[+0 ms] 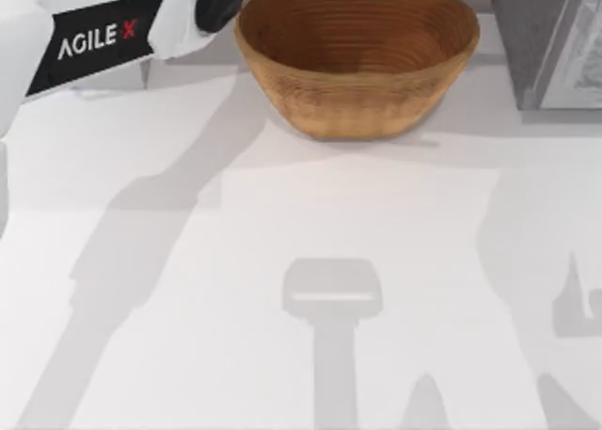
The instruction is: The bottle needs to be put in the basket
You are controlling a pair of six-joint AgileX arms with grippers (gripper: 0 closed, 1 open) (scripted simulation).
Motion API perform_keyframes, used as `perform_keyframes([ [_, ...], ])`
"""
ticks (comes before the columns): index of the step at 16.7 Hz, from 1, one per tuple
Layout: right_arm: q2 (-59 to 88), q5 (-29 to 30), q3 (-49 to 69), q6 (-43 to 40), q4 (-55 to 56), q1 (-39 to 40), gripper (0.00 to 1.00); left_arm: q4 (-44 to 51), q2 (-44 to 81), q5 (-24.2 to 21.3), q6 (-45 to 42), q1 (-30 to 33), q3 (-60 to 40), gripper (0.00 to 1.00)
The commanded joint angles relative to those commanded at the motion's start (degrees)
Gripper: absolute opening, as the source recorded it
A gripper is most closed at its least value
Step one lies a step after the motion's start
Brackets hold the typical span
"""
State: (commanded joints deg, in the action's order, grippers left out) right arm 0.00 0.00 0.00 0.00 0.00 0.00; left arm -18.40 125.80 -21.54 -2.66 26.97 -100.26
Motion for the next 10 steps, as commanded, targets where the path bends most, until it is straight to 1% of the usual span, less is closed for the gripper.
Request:
perform_keyframes([
  [2,0.0,0.0,0.0,0.0,0.0,0.0,1.00,0.0,0.0,0.0,0.0,0.0,0.0,0.00],
  [10,0.0,0.0,0.0,0.0,0.0,0.0,1.00,0.0,0.0,0.0,0.0,0.0,0.0,0.60],
])
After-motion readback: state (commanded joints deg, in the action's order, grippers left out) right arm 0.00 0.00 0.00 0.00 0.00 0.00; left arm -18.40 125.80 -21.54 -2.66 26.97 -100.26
